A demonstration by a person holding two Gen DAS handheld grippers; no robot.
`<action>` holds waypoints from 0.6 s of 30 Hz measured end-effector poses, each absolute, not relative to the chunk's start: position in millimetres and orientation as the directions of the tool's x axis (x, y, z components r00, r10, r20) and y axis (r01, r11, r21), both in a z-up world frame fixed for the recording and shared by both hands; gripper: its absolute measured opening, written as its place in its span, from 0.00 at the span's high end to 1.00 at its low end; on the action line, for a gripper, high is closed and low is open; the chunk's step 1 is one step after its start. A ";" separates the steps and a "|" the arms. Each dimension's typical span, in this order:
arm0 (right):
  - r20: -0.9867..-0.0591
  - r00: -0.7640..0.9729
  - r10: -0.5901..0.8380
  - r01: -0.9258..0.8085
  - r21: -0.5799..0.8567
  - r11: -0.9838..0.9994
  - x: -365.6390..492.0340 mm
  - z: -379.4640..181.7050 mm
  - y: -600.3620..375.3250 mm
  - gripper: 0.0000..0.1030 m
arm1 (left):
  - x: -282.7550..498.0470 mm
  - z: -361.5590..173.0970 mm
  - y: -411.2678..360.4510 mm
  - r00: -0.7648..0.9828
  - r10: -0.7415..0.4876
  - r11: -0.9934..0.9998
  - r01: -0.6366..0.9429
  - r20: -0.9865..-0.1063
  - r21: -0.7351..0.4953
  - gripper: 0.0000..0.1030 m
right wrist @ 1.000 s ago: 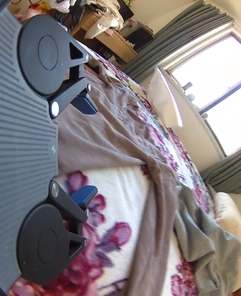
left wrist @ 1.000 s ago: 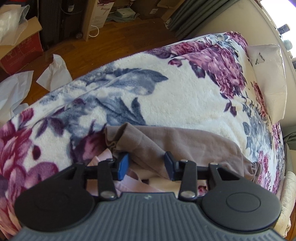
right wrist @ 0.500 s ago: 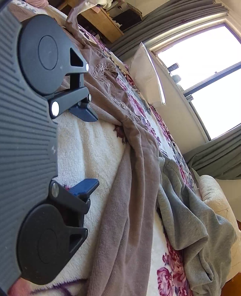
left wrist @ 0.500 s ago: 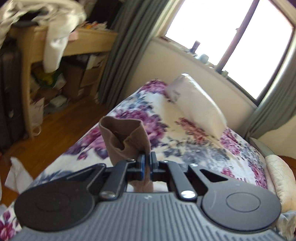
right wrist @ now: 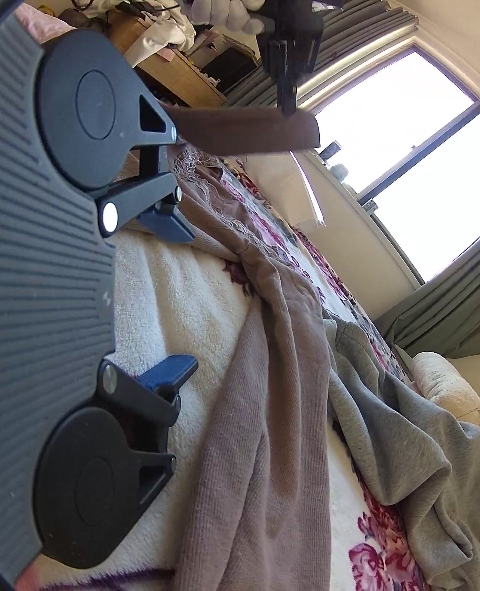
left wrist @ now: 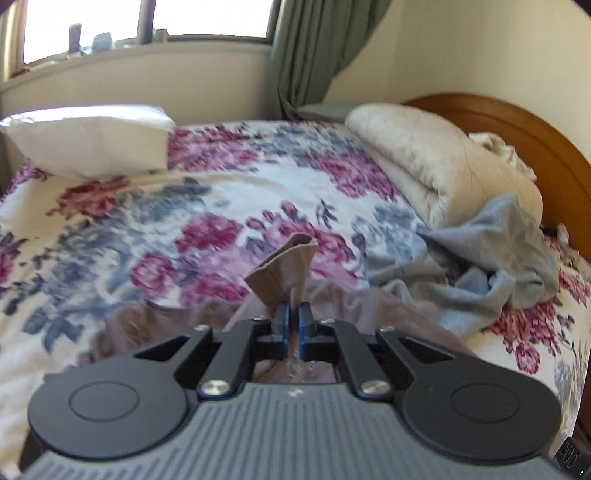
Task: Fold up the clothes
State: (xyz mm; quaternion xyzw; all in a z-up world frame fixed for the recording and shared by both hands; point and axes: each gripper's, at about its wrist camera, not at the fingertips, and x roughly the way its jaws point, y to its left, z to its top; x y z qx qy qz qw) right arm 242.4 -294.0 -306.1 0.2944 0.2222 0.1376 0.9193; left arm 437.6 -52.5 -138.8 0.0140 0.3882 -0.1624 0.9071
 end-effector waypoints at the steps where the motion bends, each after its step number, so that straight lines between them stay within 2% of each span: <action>1: -0.326 0.862 0.387 -0.124 0.606 0.786 242.8 -306.5 -294.4 0.33 | 443.0 -157.8 -65.1 0.594 -0.271 0.948 0.301 -0.757 -0.103 0.94; 3: -0.317 0.861 0.397 -0.128 0.621 0.773 243.8 -308.2 -297.5 0.33 | 451.3 -182.2 -73.3 0.473 -0.288 0.941 0.300 -0.833 -0.156 0.91; 5: -0.311 0.860 0.406 -0.128 0.638 0.760 245.9 -309.4 -300.5 0.34 | 442.2 -179.7 -68.4 0.428 -0.315 0.934 0.296 -0.847 -0.198 0.85; 6: -0.310 0.859 0.406 -0.127 0.640 0.757 246.6 -309.6 -301.1 0.34 | 429.6 -166.9 -64.6 0.450 -0.333 0.930 0.302 -0.829 -0.209 0.74; 7: -0.311 0.859 0.406 -0.127 0.640 0.758 246.7 -309.4 -300.9 0.34 | 417.4 -153.0 -59.1 0.476 -0.355 0.925 0.306 -0.804 -0.227 0.59; 9: -0.312 0.860 0.405 -0.127 0.638 0.760 246.8 -309.3 -300.7 0.34 | 386.5 -119.8 -42.8 0.540 -0.403 0.912 0.301 -0.739 -0.278 0.44; 10: -0.312 0.860 0.404 -0.126 0.638 0.759 246.9 -309.2 -300.7 0.34 | 370.4 -107.7 -32.8 0.561 -0.422 0.906 0.294 -0.712 -0.305 0.40; 14: -0.327 0.858 0.395 -0.113 0.631 0.768 246.8 -305.4 -299.2 0.35 | 295.3 -77.2 6.6 0.628 -0.429 0.902 0.258 -0.650 -0.346 0.32; 15: -0.336 0.857 0.391 -0.107 0.626 0.772 246.3 -303.2 -298.5 0.35 | 275.4 -79.8 17.6 0.646 -0.393 0.918 0.238 -0.654 -0.317 0.29; 18: -0.345 0.872 0.348 -0.062 0.627 0.777 216.9 -291.2 -303.8 0.34 | 230.9 -93.0 41.1 0.671 -0.290 0.956 0.174 -0.682 -0.235 0.29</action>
